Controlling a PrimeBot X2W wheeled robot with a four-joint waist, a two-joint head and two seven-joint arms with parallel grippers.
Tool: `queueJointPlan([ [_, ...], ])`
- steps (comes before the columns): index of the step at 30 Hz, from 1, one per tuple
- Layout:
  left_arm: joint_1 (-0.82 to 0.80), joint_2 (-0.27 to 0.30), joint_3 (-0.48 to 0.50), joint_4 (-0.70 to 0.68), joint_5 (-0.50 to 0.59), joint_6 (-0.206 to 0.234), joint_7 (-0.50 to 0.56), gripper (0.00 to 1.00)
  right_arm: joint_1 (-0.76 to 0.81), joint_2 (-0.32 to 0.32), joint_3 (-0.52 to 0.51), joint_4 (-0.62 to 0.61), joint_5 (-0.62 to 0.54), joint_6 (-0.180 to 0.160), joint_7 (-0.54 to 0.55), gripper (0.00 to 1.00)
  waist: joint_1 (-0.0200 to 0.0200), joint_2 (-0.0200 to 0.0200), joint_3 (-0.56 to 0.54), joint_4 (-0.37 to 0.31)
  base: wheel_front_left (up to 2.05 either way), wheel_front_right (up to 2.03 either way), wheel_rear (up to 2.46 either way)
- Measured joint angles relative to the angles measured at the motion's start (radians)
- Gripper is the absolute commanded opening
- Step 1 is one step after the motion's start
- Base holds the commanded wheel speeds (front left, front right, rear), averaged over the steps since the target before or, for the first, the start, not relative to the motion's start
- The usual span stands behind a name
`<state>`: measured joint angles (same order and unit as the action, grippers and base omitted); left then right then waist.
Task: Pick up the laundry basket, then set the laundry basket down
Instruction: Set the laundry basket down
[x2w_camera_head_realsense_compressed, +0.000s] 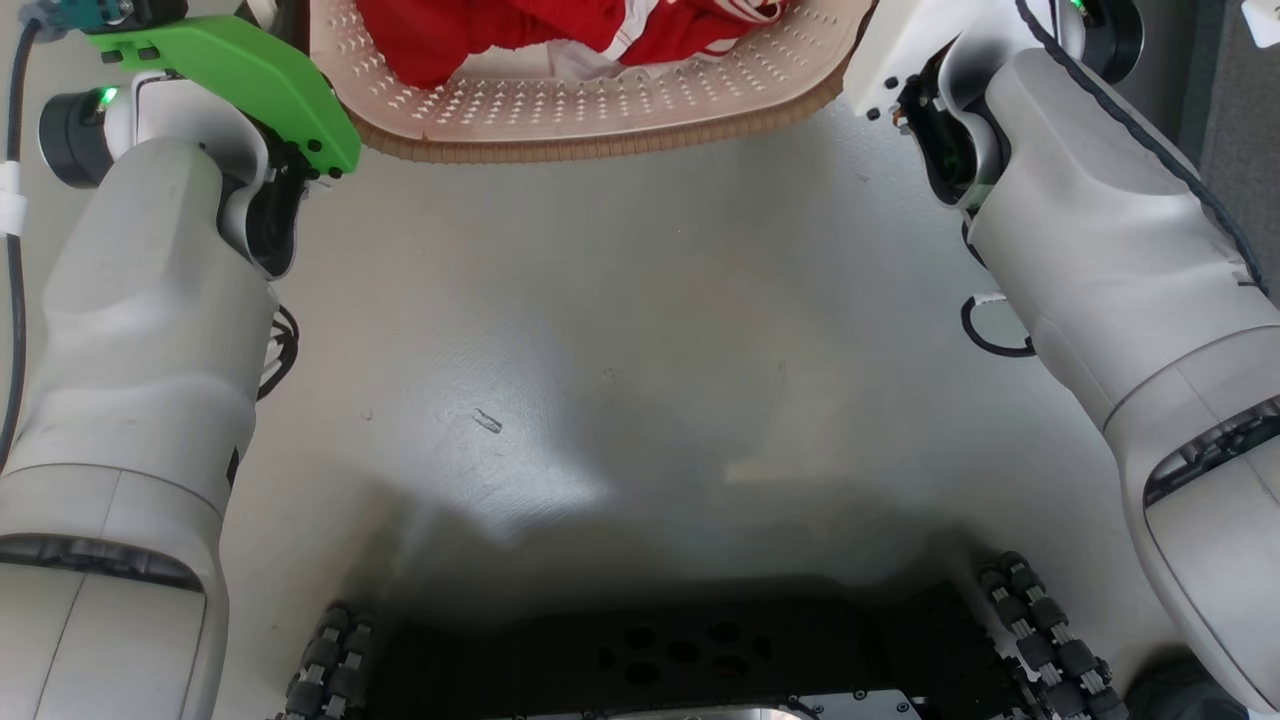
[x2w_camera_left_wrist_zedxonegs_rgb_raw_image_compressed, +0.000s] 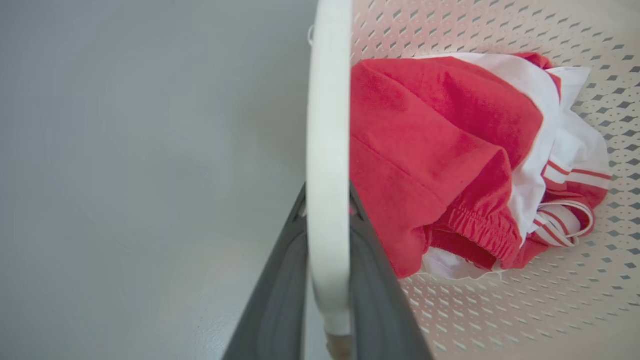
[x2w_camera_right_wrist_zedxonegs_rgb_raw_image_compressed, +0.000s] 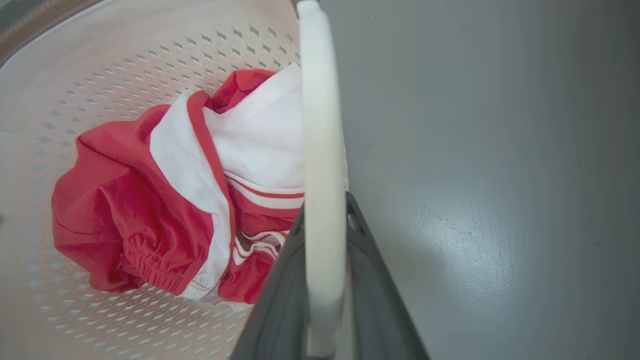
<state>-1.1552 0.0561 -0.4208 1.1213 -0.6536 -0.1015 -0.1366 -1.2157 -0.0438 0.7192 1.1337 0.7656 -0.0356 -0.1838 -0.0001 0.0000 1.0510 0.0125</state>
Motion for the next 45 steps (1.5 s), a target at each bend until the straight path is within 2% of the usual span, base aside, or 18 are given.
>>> queueJointPlan([
  [18,-0.019,-0.016,-0.006,0.053,0.0,-0.009,-0.013,0.0,-0.011,0.007,0.01,0.04,-0.002,0.017,-0.009,0.0,0.0,0.0,-0.011,0.005,0.0,0.0,0.0],
  [19,-0.019,-0.017,-0.007,0.058,0.0,-0.01,-0.012,0.16,-0.01,0.009,0.011,0.044,-0.004,0.018,-0.009,0.33,0.0,0.0,-0.014,0.005,0.0,0.0,0.0],
  [20,-0.019,-0.019,-0.008,0.065,0.001,-0.01,-0.01,0.46,-0.009,0.01,0.013,0.049,-0.007,0.019,-0.009,1.0,0.0001,0.0,-0.018,0.005,0.0,0.0,0.0],
  [21,-0.019,-0.019,-0.009,0.07,0.002,-0.01,-0.006,0.77,-0.006,0.01,0.017,0.053,-0.011,0.023,-0.006,1.0,0.0001,0.0,-0.021,0.006,0.0,0.0,0.0],
  [22,-0.019,-0.017,-0.009,0.076,0.004,-0.01,-0.003,1.0,-0.003,0.008,0.02,0.059,-0.012,0.026,-0.004,1.0,0.0001,0.0,-0.024,0.006,0.0,0.0,0.0],
  [29,-0.015,-0.003,-0.01,0.105,0.007,-0.007,0.001,1.0,0.002,-0.012,0.037,0.069,-0.019,0.037,0.001,1.0,0.0001,0.0,-0.04,0.006,0.0,0.0,0.0],
  [41,-0.004,-0.006,-0.009,0.121,0.005,-0.008,-0.014,1.0,0.039,-0.022,0.07,0.046,-0.014,0.11,0.028,1.0,0.0001,0.0,-0.07,0.01,0.0,0.0,0.0],
  [45,0.004,-0.013,-0.013,0.124,-0.002,-0.01,-0.014,1.0,0.061,-0.021,0.093,0.008,0.001,0.122,0.045,1.0,0.0001,0.0,-0.088,0.013,0.0,0.0,0.0],
])
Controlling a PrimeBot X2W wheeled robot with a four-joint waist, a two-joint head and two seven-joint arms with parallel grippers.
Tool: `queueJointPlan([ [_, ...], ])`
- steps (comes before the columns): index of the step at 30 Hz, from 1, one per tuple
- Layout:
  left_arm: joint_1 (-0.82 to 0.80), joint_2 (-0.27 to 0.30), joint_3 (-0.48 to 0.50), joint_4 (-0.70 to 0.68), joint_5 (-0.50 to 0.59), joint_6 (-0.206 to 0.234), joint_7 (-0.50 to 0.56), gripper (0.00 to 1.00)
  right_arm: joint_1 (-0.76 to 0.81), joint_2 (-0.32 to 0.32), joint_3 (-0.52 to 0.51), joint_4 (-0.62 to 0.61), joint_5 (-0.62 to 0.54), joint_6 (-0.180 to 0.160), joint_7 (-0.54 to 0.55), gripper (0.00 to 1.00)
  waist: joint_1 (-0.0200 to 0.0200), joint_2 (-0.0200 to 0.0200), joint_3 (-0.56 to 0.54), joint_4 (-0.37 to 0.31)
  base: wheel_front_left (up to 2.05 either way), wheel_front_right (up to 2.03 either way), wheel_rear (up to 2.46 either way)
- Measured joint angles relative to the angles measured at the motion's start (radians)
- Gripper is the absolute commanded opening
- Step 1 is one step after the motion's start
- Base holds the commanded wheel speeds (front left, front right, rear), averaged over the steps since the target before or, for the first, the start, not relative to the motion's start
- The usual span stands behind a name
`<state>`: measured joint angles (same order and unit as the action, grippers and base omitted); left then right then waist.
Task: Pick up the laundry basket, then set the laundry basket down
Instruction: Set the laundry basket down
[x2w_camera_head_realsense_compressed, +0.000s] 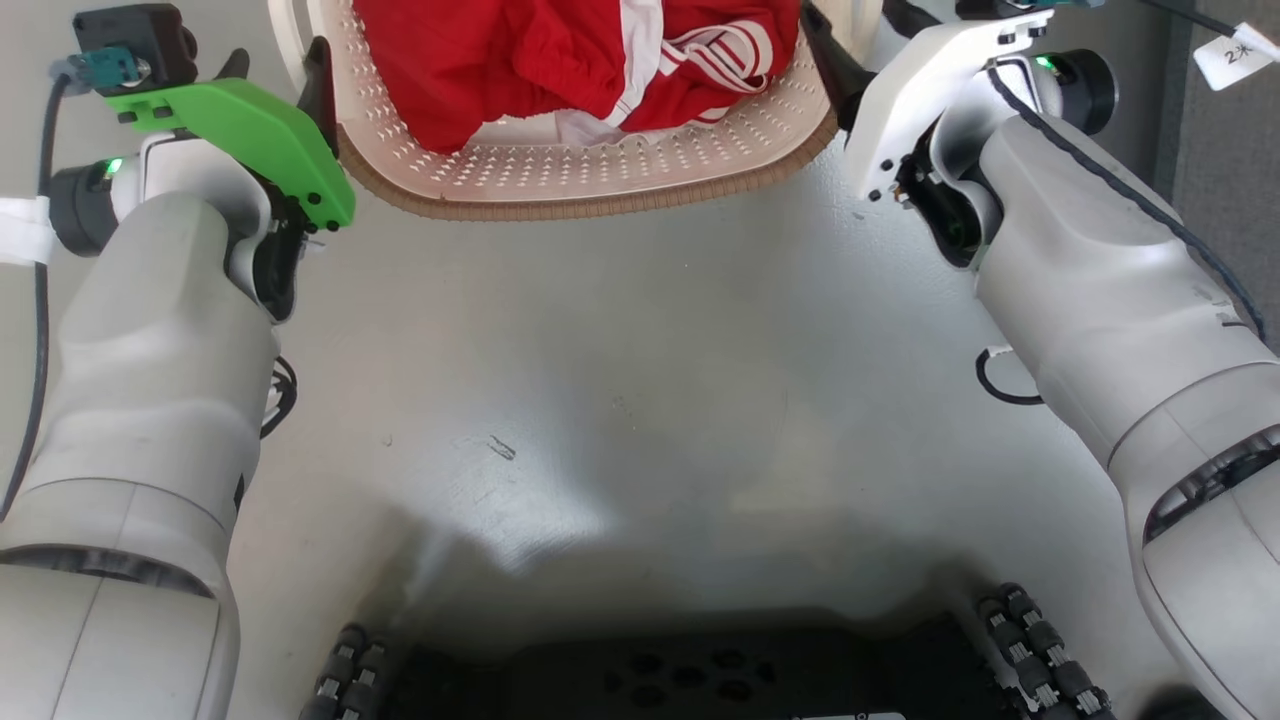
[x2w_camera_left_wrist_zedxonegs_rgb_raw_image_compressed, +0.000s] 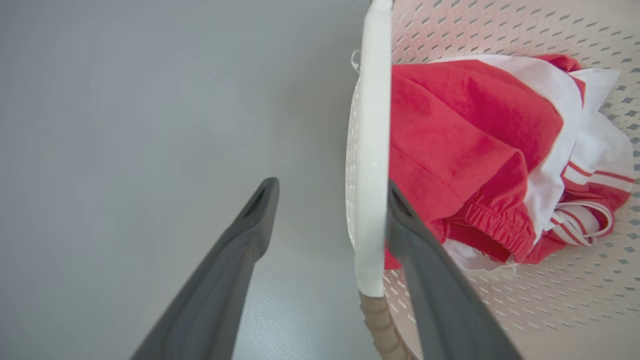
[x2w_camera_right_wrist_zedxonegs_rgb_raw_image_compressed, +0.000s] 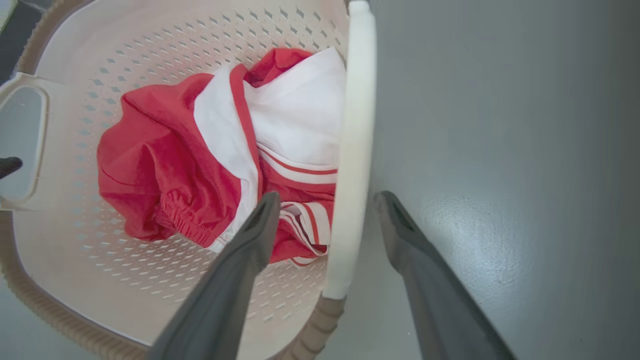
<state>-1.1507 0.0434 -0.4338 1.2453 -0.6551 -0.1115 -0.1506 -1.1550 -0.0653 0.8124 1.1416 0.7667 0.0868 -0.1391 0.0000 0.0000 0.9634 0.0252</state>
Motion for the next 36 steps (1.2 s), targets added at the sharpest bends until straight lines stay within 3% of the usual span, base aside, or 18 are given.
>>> queueJointPlan([
  [15,0.073,-0.011,-0.03,0.003,0.0,-0.012,-0.041,1.0,0.055,0.0,0.015,0.01,0.031,0.001,-0.018,1.0,0.0,0.0,-0.088,-0.001,0.0,0.0,0.0],
  [36,0.231,-0.011,-0.034,0.021,-0.011,-0.012,-0.082,1.0,0.212,0.002,0.012,0.046,0.086,0.01,-0.071,1.0,0.0,0.0,-0.341,-0.017,0.0,0.0,0.0],
])
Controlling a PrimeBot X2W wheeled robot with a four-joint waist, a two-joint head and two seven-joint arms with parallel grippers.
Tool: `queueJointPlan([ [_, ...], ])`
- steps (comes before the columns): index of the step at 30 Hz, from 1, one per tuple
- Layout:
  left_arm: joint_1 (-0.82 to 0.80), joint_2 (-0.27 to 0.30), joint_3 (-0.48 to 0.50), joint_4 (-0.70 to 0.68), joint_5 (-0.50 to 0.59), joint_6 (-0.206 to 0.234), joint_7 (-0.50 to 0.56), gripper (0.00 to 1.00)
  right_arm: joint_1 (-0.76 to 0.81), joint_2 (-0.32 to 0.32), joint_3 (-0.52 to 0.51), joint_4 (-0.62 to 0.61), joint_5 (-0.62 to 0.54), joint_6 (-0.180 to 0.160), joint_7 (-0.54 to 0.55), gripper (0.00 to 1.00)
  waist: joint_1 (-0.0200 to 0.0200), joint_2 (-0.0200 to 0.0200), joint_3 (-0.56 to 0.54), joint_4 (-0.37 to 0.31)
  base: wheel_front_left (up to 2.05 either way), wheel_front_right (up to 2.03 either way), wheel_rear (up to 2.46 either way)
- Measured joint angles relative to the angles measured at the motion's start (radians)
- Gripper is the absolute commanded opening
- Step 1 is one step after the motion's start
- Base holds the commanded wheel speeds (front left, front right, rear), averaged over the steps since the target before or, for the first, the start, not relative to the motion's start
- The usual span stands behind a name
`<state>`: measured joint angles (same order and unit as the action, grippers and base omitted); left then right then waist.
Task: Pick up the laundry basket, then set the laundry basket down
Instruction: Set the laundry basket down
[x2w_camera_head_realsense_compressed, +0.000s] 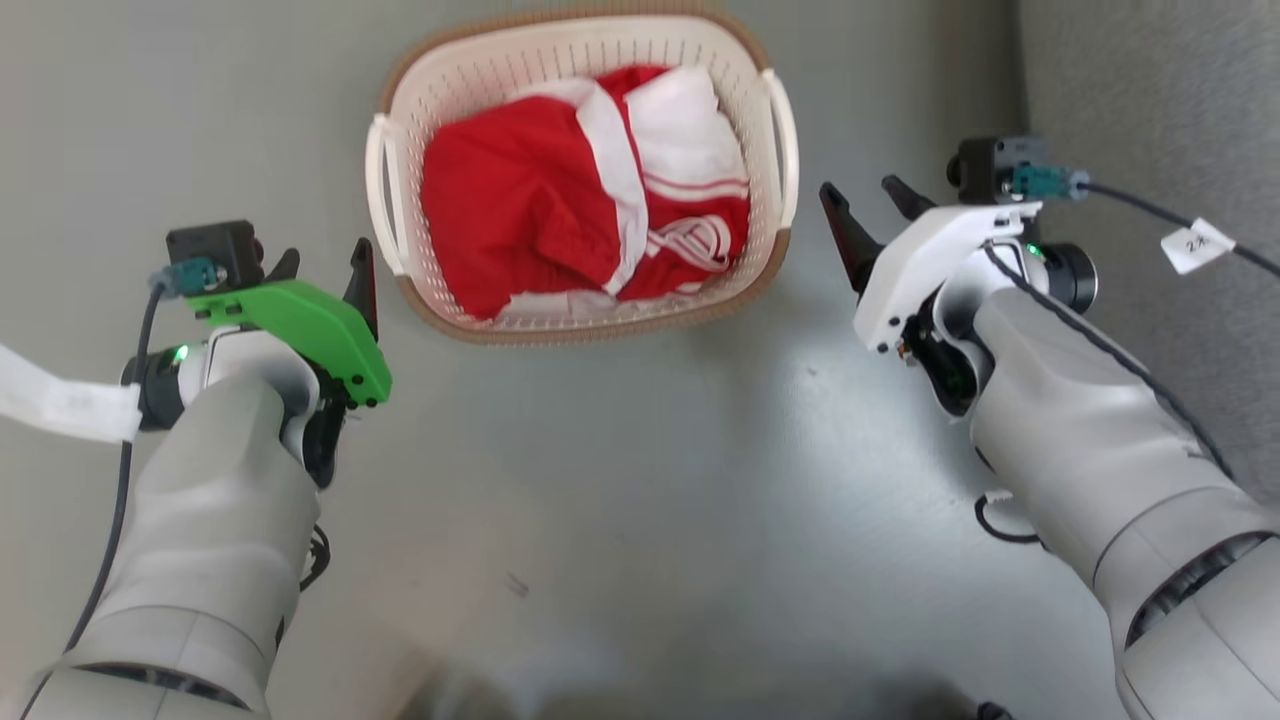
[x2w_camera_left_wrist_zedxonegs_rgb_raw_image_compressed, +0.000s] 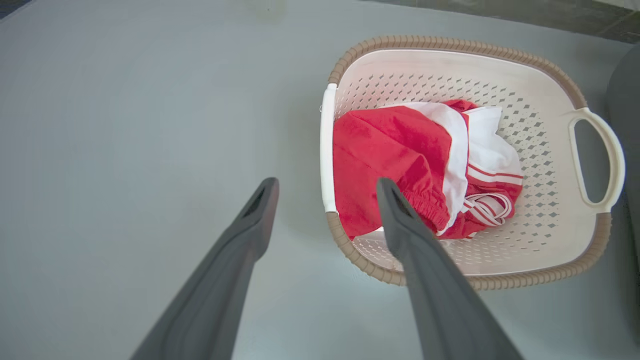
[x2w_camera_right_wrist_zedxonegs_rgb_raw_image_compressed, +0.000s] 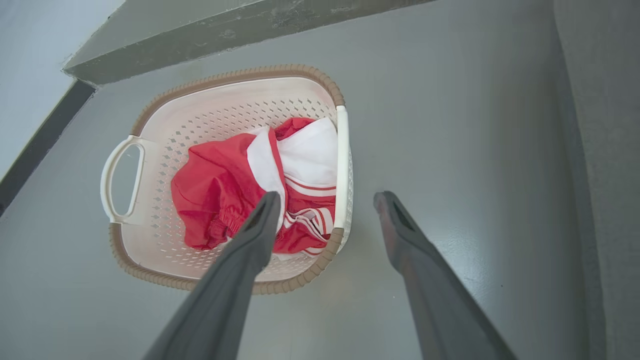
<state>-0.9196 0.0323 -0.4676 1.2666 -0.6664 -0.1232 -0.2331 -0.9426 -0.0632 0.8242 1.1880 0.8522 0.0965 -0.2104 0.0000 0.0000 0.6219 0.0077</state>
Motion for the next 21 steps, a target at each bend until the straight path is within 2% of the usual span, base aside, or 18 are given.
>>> queueJointPlan([
  [4,0.027,0.001,0.004,-0.013,-0.002,0.0,-0.012,1.0,0.025,0.0,-0.007,0.001,0.002,-0.003,-0.025,1.0,0.0,0.0,-0.052,-0.003,0.0,0.0,0.0],
  [13,0.087,0.04,0.022,-0.106,0.004,-0.001,-0.019,1.0,0.055,0.001,-0.033,-0.023,-0.009,-0.038,-0.044,1.0,0.0,0.0,-0.168,-0.012,0.0,0.0,0.0],
  [17,0.094,0.076,0.064,-0.221,0.018,0.002,-0.019,1.0,0.062,-0.011,-0.077,-0.121,-0.036,-0.074,-0.044,1.0,0.0,0.0,-0.221,-0.017,0.0,0.0,0.0],
  [21,0.132,0.095,0.097,-0.313,0.035,0.024,-0.019,1.0,0.064,-0.043,-0.121,-0.21,-0.077,-0.103,-0.044,1.0,0.0,0.0,-0.273,-0.023,0.0,0.0,0.0],
])
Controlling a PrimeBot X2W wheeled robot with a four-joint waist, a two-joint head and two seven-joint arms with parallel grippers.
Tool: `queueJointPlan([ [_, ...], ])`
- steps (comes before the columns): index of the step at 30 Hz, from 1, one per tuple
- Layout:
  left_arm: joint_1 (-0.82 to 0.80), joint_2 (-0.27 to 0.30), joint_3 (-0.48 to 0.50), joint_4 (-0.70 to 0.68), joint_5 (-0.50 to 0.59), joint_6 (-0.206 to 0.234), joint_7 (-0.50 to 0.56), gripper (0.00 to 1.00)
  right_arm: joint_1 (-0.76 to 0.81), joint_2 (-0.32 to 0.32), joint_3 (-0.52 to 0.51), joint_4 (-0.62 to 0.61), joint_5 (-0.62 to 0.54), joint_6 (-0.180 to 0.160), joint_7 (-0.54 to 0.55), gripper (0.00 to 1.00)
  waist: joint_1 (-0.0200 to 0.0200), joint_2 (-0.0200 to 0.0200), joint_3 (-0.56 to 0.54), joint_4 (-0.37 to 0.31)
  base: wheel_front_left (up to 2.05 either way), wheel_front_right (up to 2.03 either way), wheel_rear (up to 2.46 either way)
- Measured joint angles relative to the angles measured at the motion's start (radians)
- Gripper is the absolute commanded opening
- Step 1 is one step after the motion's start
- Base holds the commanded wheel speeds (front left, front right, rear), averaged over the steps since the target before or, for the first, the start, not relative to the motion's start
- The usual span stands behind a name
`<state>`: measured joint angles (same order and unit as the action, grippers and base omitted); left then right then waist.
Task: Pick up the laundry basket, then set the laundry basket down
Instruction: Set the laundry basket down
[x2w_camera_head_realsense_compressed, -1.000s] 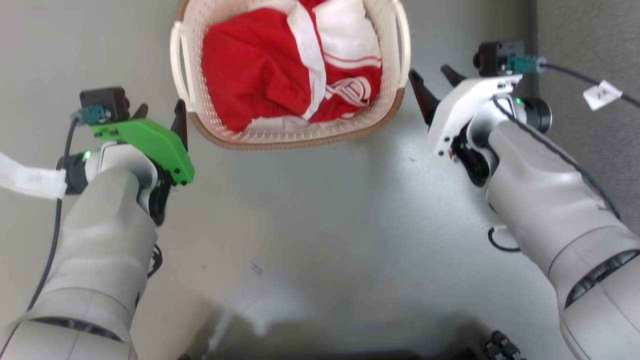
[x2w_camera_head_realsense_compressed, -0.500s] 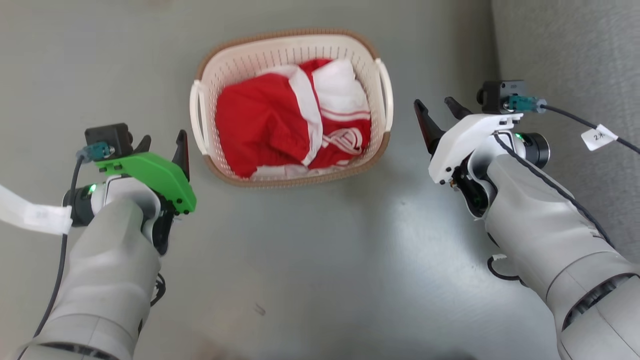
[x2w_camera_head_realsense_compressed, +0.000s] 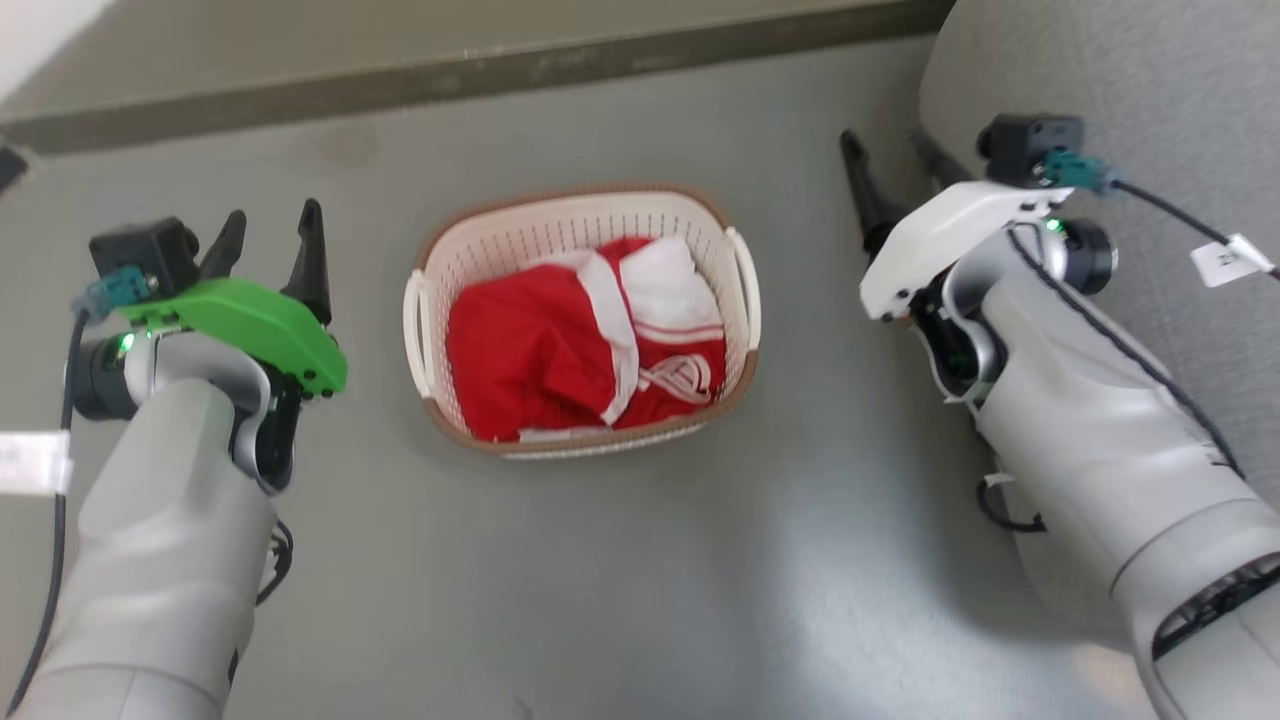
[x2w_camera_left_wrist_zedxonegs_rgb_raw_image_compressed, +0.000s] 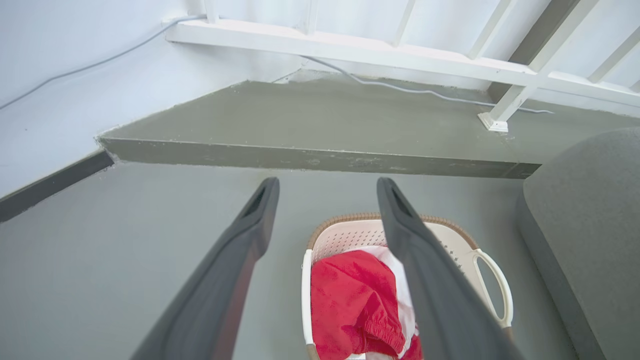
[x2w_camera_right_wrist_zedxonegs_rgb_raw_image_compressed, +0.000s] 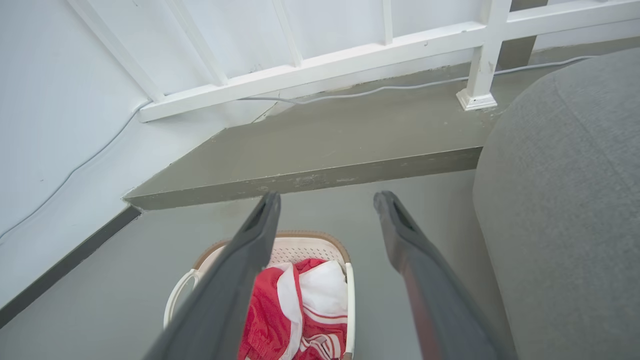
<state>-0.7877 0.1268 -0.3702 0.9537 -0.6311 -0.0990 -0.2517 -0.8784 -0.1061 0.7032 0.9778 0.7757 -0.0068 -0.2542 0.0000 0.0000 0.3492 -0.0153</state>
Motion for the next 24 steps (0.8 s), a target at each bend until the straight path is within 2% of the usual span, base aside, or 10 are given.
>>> queueJointPlan([
  [3,0.031,0.005,0.012,-0.042,0.022,0.011,0.0,1.0,0.009,-0.016,-0.023,-0.041,-0.02,-0.014,0.0,1.0,0.0,0.0,-0.026,-0.003,0.0,0.0,0.0],
  [8,0.083,0.02,0.036,-0.166,0.076,0.047,0.0,1.0,0.06,-0.037,-0.059,-0.147,-0.082,-0.057,0.0,1.0,0.0,0.0,-0.087,-0.01,0.0,0.0,0.0],
  [15,0.174,0.029,0.072,-0.34,0.148,0.088,0.0,1.0,0.143,-0.061,-0.12,-0.297,-0.171,-0.091,0.0,1.0,0.0,0.0,-0.152,-0.016,0.0,0.0,0.0],
  [24,0.376,0.016,0.083,-0.482,0.207,0.134,0.0,1.0,0.327,-0.074,-0.165,-0.416,-0.248,-0.105,0.0,1.0,0.0,0.0,-0.215,-0.018,0.0,0.0,0.0],
])
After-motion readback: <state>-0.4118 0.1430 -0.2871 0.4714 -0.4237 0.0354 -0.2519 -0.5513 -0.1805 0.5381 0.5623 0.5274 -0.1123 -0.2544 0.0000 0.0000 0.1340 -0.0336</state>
